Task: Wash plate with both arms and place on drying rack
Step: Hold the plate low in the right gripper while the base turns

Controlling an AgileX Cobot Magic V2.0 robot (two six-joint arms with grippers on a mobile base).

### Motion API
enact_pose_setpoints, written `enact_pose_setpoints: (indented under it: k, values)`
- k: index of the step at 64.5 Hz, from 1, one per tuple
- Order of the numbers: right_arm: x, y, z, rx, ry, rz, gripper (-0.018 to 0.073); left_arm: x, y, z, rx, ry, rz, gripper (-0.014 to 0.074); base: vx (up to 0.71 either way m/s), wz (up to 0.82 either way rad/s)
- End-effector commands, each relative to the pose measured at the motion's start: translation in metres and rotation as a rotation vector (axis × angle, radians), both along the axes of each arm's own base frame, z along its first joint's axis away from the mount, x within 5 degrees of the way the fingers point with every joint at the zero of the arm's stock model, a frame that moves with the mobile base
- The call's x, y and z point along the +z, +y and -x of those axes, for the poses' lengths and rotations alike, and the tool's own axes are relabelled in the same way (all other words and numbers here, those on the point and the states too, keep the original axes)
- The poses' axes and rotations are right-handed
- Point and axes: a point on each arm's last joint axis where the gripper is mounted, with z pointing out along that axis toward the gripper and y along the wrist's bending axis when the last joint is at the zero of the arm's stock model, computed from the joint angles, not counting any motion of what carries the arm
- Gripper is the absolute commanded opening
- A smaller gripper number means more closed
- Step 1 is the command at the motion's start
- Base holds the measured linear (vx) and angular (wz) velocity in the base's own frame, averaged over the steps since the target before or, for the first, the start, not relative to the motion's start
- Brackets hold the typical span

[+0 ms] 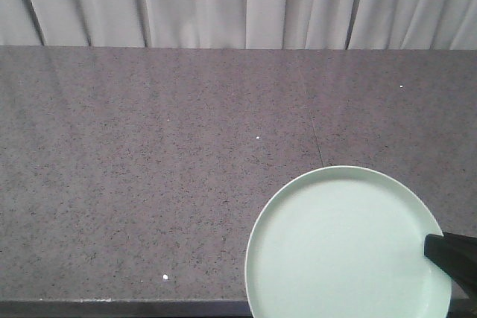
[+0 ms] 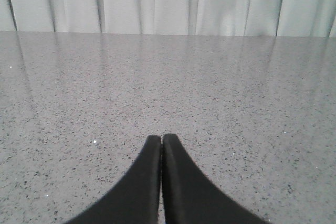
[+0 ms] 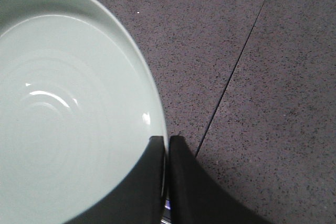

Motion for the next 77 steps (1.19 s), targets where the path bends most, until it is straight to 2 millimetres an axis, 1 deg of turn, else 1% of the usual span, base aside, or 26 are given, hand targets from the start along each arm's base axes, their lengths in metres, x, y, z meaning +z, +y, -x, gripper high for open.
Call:
enact_pose_setpoints:
  k: [1, 48, 77]
  values:
    - [0.0128, 0.001, -0.0024, -0.019, -0.048, -0.06, -0.0001, 0.0174, -0.001, 0.0017, -0.012, -0.114, 0.012, -0.0006, 0.0, 0.0]
    - [0.0126, 0.0023, -0.0015, -0.005, -0.039, -0.069, -0.0001, 0.0174, -0.001, 0.0017, -0.012, -0.114, 0.012, -0.0006, -0.01, 0.02]
    - [0.012, 0.0035, -0.0004, 0.01, -0.03, -0.07, -0.0001, 0.0174, -0.001, 0.0017, -0.012, -0.114, 0.012, -0.0006, -0.07, 0.27]
